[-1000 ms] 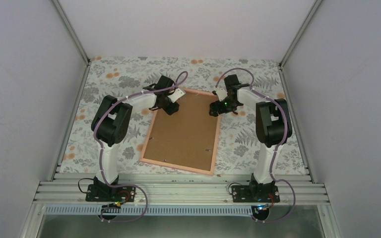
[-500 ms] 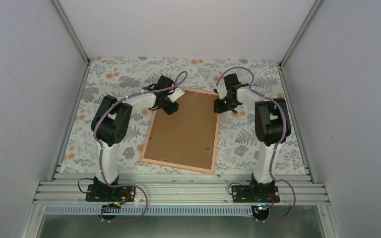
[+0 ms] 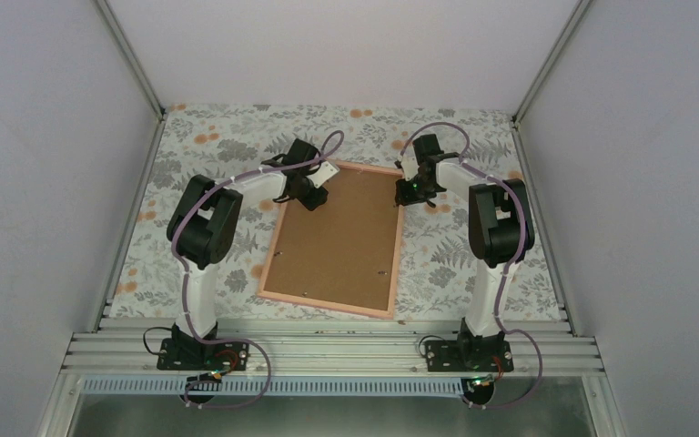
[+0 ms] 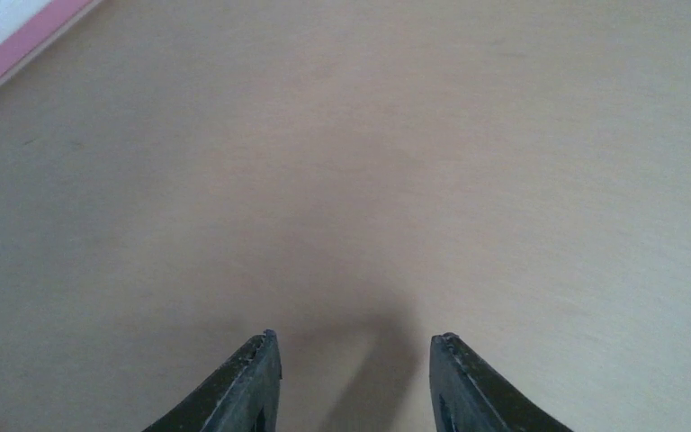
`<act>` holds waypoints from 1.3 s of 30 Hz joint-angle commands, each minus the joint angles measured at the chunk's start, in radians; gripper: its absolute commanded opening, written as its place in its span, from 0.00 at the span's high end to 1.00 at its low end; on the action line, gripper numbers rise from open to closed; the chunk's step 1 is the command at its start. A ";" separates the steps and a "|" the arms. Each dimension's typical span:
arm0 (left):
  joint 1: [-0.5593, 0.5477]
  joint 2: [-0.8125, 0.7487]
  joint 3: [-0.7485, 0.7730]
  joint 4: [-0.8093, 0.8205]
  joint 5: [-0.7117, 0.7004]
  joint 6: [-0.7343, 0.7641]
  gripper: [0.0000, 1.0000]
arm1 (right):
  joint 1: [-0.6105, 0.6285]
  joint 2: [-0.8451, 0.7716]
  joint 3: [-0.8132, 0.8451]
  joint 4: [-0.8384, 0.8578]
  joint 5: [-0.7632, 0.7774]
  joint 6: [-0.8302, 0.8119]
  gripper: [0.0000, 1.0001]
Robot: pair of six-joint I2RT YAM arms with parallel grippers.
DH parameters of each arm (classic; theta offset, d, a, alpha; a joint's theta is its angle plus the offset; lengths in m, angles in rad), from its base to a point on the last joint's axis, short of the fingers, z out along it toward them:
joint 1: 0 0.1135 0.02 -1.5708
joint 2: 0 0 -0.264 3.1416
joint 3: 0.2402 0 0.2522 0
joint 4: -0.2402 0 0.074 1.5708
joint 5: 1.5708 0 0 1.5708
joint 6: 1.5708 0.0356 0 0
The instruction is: Put the photo into the frame
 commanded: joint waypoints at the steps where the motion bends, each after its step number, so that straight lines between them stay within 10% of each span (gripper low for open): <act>1: -0.069 -0.196 -0.105 0.099 0.153 0.140 0.53 | 0.004 0.078 0.030 -0.026 -0.033 -0.050 0.81; 15: -0.418 -0.138 -0.195 0.210 0.144 0.239 0.56 | -0.035 0.079 -0.015 0.003 -0.082 -0.028 0.83; 31: -0.299 -0.204 -0.254 0.105 0.086 0.220 0.68 | -0.090 -0.356 -0.294 -0.057 -0.200 -0.468 0.03; 39: -0.241 -0.227 -0.288 0.100 0.089 0.174 0.68 | 0.098 -0.533 -0.480 -0.012 0.002 -0.393 0.00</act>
